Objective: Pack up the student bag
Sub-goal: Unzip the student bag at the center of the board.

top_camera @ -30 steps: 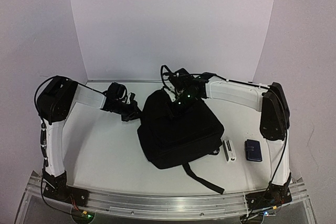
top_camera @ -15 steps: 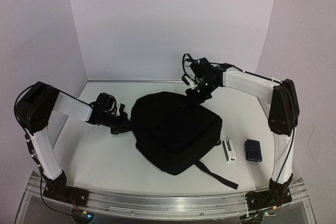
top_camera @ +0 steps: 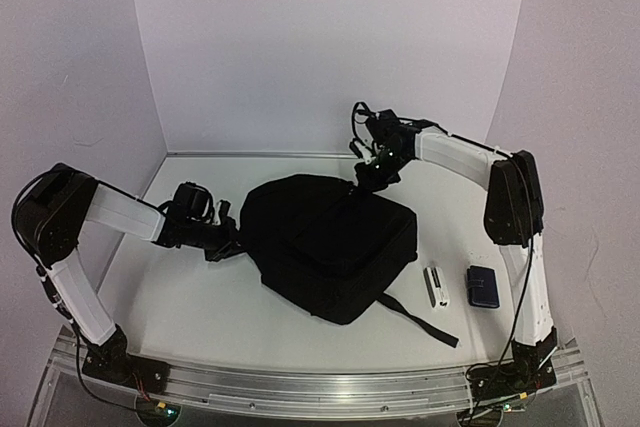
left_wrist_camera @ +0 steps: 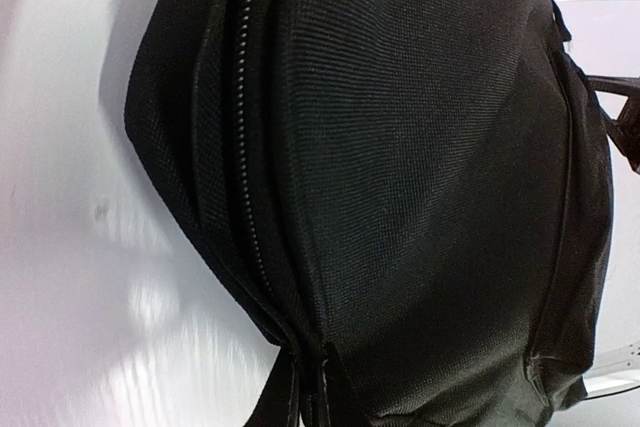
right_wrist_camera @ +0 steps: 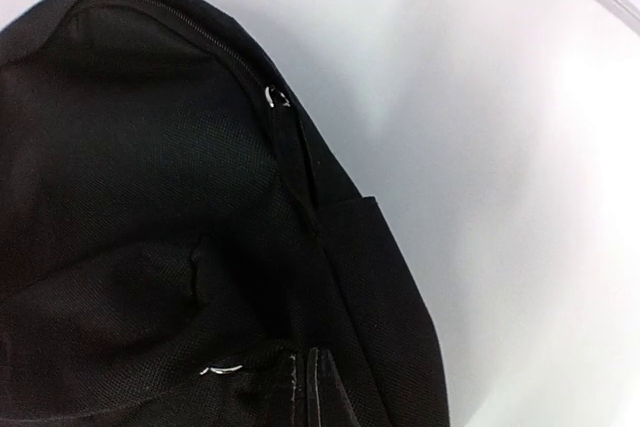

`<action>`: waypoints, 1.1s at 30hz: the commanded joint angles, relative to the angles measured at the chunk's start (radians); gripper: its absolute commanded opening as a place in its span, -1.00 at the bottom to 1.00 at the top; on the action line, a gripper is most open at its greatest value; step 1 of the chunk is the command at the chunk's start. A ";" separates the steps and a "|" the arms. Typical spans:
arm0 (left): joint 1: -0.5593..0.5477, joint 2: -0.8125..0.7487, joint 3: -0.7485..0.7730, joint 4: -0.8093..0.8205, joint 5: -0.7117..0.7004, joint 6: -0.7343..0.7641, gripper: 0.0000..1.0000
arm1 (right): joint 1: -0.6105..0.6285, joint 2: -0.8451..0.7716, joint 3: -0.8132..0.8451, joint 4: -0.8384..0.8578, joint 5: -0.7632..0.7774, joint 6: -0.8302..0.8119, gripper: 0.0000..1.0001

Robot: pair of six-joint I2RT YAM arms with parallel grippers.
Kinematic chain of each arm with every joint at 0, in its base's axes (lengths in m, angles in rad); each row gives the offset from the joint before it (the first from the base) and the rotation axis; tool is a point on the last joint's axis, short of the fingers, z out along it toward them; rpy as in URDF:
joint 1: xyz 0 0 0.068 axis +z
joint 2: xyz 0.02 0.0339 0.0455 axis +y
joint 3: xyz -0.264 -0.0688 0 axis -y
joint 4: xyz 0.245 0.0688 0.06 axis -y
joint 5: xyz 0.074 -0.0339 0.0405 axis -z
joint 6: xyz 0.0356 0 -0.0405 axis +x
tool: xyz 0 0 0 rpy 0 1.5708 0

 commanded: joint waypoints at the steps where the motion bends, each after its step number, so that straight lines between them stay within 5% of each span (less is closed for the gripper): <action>1: 0.006 -0.145 -0.122 -0.049 -0.034 -0.052 -1.00 | 0.021 0.048 0.100 0.029 -0.040 0.071 -1.00; 13: -0.047 -0.467 -0.313 -0.138 -0.159 -0.152 -1.00 | 0.187 0.198 0.361 0.031 0.013 0.110 -1.00; 21: -0.254 -0.333 -0.259 -0.042 -0.251 -0.232 -0.99 | 0.186 0.218 0.411 0.053 0.141 0.071 -0.99; 24: -0.263 -0.295 -0.252 -0.003 -0.261 -0.262 -0.97 | 0.183 0.178 0.388 0.054 0.154 0.064 -0.72; 29: -0.265 -0.413 -0.232 -0.102 -0.357 -0.269 -0.16 | 0.179 0.019 0.258 0.055 0.157 0.035 0.13; 33: -0.268 -0.545 -0.142 -0.322 -0.462 -0.199 0.27 | 0.178 -0.162 0.079 0.053 0.117 0.031 0.56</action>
